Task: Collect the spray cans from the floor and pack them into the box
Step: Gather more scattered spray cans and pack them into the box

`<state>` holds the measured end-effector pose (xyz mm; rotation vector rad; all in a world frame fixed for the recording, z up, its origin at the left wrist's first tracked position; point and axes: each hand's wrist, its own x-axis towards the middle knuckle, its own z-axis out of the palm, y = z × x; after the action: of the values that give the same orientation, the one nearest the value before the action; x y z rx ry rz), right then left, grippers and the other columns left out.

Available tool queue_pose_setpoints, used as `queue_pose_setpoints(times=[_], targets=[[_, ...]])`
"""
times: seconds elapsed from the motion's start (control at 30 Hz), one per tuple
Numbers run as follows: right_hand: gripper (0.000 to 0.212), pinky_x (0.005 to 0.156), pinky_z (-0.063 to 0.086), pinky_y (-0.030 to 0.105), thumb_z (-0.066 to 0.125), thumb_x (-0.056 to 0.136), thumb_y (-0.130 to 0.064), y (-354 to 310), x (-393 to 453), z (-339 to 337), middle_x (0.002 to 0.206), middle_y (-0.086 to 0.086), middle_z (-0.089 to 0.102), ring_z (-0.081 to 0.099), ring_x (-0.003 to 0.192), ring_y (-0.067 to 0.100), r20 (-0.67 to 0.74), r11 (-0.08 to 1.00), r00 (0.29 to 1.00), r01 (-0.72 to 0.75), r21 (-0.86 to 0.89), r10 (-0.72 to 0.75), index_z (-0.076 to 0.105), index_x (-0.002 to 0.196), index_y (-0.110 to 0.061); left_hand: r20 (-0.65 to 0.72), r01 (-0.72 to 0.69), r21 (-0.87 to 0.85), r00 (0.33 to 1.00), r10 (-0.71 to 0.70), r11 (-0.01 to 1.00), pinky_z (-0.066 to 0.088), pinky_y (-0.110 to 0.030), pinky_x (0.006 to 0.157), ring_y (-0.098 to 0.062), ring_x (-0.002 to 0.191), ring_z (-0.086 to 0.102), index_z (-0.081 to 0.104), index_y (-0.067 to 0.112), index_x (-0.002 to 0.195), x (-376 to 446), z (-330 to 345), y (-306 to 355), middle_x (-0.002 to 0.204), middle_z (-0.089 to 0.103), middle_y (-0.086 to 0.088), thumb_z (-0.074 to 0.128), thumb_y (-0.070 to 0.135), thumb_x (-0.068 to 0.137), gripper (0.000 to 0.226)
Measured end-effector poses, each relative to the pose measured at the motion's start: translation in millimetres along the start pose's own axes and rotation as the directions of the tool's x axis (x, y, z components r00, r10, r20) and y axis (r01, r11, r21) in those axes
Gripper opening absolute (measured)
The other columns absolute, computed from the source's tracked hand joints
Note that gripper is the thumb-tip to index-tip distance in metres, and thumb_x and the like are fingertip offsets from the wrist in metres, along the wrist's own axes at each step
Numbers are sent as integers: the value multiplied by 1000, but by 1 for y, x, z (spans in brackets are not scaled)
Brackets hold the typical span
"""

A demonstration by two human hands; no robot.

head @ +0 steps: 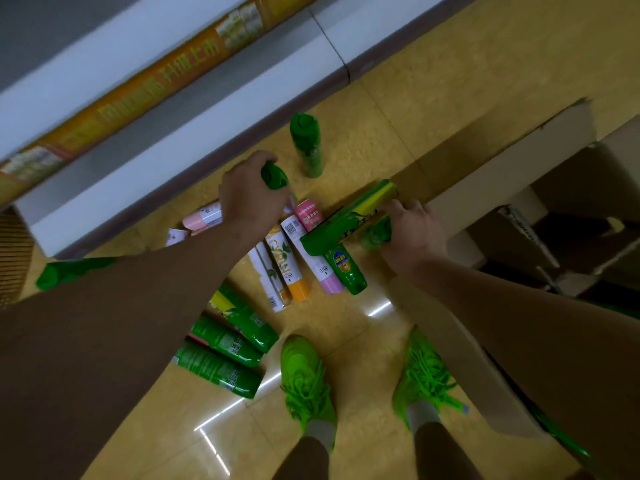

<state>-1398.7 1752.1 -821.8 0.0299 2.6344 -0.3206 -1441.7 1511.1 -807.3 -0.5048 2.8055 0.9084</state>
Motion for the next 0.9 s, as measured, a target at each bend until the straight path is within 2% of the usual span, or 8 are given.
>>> queue_pose_setpoints(times=[0.13,0.27,0.47,0.6,0.67,0.77,0.9], targets=[[57,84,43,35,65,80,-9,-3,-16,-35,117,13,55,49,112,31,-13,999,1000,-13,50,14,51,134,-18,16,-46,35,999,46,998,50,-37,94,-22,108,63,66,31,118,-16,-28,31,111,71,4,85,32,69,52],[61,84,46,37,71,77,-15,1,-36,-76,114,14,56,51,110,32,-31,994,1000,0,107,3,51,134,-16,56,-131,59,990,128,990,51,-36,92,-25,109,64,67,29,119,-33,-49,77,114,72,1,86,32,70,53],[69,83,52,40,76,76,-10,24,-70,-141,119,10,56,54,109,29,-71,979,997,-10,203,25,48,138,-19,144,-258,4,956,254,966,54,-39,89,-25,106,64,67,28,117,-60,-65,162,115,70,-2,88,33,69,53],[63,73,44,31,76,80,-13,52,-95,-178,119,7,54,56,106,26,-117,954,990,-40,296,78,49,136,-19,250,-377,-9,896,367,926,54,-37,84,-23,103,62,65,26,119,-78,-61,225,113,69,-2,86,32,73,50],[60,70,44,31,76,79,-16,69,-109,-197,117,5,57,58,103,25,-156,946,984,-31,323,86,51,134,-19,291,-434,5,862,414,901,55,-40,80,-22,98,62,65,29,117,-89,-55,257,108,68,-1,86,35,73,49],[63,73,51,35,76,76,-16,103,-130,-225,113,5,59,58,103,26,-213,940,966,-70,334,147,51,134,-19,353,-518,19,804,479,855,54,-35,77,-20,95,61,64,31,116,-108,-45,303,106,66,2,84,38,75,47],[67,78,54,38,74,74,-11,165,-156,-257,116,6,60,57,108,29,-239,908,924,-199,368,299,50,135,-20,406,-620,0,717,566,785,55,-37,81,-19,98,61,66,30,115,-131,-23,362,106,67,3,85,38,73,47]])
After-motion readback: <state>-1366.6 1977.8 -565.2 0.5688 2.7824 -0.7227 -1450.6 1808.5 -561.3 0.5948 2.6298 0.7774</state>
